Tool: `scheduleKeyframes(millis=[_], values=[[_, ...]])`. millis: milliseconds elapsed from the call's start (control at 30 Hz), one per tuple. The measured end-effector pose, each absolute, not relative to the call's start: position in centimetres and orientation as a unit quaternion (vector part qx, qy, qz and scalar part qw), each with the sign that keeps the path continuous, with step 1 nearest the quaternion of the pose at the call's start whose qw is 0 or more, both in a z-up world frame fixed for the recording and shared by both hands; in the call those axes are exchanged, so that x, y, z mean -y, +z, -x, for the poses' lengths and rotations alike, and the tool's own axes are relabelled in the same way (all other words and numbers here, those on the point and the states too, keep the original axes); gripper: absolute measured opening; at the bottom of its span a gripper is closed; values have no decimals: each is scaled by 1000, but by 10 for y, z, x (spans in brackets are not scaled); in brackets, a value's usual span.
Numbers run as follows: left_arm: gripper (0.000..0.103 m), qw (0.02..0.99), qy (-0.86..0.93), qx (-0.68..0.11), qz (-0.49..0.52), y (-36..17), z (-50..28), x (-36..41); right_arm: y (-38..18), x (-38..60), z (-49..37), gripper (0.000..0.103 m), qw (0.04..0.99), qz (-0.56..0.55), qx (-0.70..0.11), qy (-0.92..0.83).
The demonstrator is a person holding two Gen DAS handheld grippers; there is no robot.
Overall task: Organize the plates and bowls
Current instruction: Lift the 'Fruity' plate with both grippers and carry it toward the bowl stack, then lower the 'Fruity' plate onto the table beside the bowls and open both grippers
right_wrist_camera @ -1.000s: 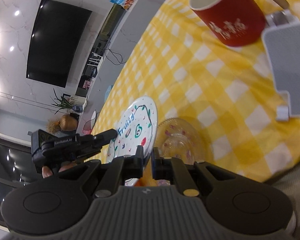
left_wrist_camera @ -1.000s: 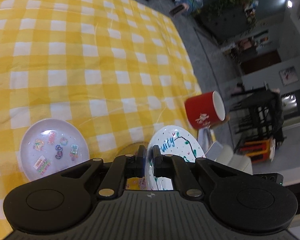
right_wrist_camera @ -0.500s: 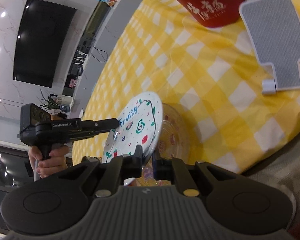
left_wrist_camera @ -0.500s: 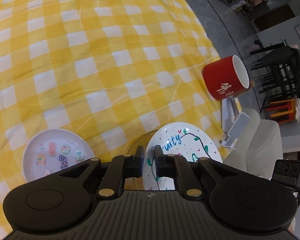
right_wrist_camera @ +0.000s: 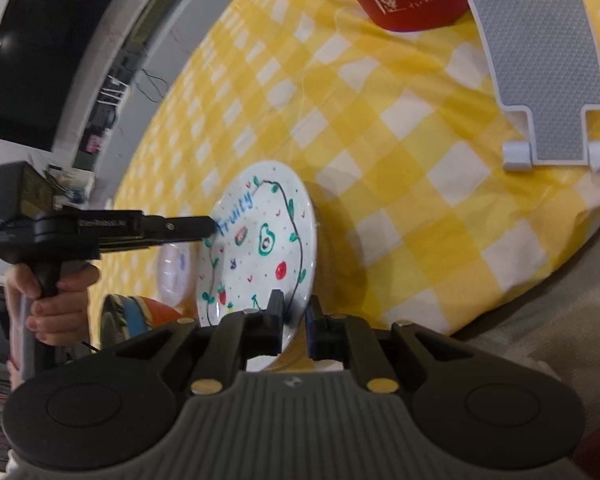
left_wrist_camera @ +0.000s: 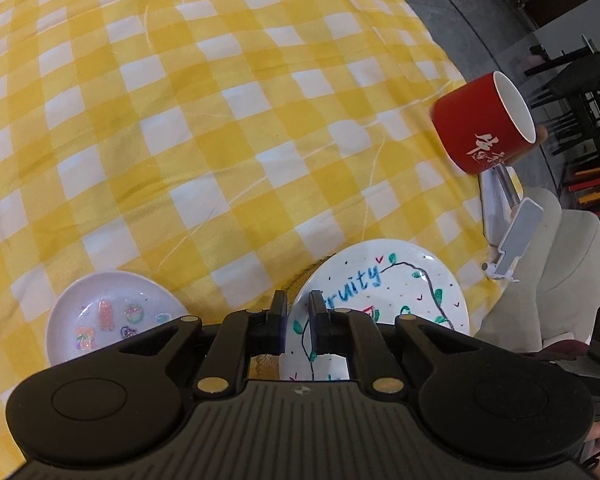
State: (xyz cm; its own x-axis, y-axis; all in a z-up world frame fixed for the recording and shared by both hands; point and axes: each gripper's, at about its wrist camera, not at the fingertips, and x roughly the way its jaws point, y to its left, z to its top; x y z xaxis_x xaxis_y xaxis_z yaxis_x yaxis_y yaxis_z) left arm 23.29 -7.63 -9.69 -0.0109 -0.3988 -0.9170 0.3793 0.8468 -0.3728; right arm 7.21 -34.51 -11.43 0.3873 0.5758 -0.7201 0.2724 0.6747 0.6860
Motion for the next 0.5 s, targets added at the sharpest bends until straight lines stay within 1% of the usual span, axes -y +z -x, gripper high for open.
scheduleKeyframes(millis=[67,133,200,333,500], values=[[11,701,-276,-657,9,-97,-235,75,-117,345,-73,9,734,-386,-549,99],[4,698,-281,-658,19,-96,-237,76,-118,344,-74,7,730,-387,-554,102],[4,687,-297,-662,44,-93,-239,77,-119,340,-76,8,728,-385,-557,105],[4,709,-296,-640,-5,-82,-235,91,-125,339,-75,8,724,-398,-554,101],[4,742,-271,-612,-24,-70,-232,85,-124,338,-73,9,727,-399,-551,97]])
